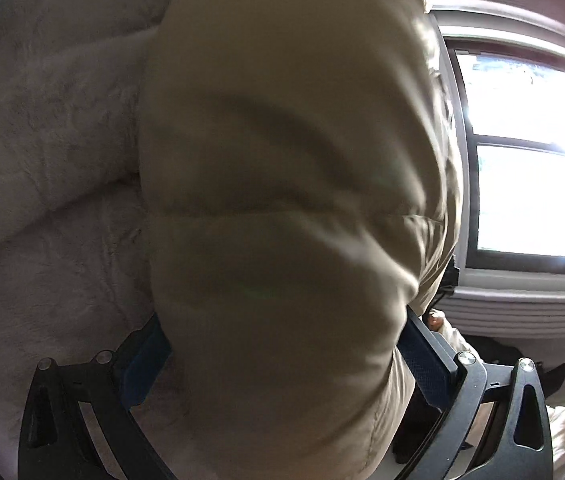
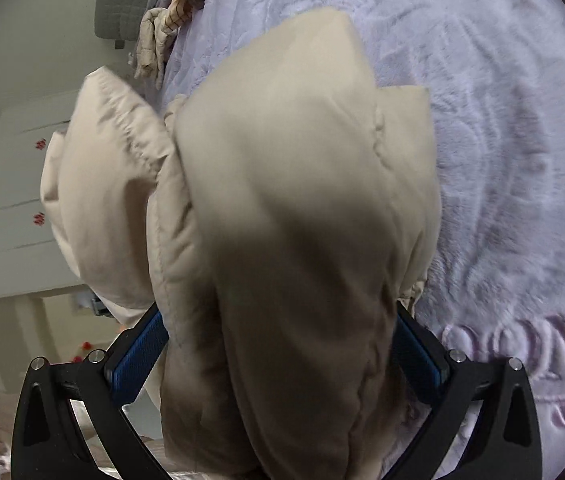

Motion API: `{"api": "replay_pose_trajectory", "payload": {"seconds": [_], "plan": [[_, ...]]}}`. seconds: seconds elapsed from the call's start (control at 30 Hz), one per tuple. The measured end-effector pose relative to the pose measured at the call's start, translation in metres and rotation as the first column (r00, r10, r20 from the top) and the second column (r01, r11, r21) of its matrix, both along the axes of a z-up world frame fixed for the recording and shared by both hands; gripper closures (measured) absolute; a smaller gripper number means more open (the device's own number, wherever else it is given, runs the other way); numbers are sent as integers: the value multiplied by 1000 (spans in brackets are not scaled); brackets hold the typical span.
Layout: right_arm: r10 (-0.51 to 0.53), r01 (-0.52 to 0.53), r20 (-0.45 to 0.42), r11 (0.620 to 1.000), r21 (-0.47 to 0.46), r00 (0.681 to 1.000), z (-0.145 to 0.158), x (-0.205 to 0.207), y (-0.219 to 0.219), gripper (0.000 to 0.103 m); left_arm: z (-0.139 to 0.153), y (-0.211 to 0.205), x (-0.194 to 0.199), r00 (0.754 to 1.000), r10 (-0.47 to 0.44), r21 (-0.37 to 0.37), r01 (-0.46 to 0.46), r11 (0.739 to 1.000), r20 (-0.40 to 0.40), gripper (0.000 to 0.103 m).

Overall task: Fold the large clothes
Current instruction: 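Lift the beige jacket bundle with both tools and fold it over once more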

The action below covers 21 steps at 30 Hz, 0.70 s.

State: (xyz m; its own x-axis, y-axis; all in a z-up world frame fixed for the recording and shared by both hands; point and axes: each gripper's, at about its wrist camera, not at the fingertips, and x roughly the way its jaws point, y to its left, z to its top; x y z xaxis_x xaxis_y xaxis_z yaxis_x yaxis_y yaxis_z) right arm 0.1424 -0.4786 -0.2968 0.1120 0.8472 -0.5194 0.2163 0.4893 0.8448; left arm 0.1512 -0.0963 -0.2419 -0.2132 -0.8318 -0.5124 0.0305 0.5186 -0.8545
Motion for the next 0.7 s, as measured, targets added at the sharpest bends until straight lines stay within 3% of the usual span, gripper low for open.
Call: {"api": "replay_pose_trajectory", "payload": {"seconds": [0.17,0.27,0.43,0.5,0.7], "plan": [[-39,39,-18,999,23,999,-6,8,9,0,-2,-13,1,1000,-4,19,3,1000,8,0],[-52,53,-24,999,10,998,0,6,15,2,14,-20,-4,998,-12,55,9,998,69,6],[-51,51,24,999,13,998,27,0,30,40,45,-15,-10,989,-17,40,11,999,148,16],[-46,46,54,999,6,997,39,-2,41,44,58,-13,-10,983,-25,35,19,999,184,16],[-27,26,117,1000,10,993,71,2,85,45,87,21,-12,970,2,13,-6,1000,244,16]]}}
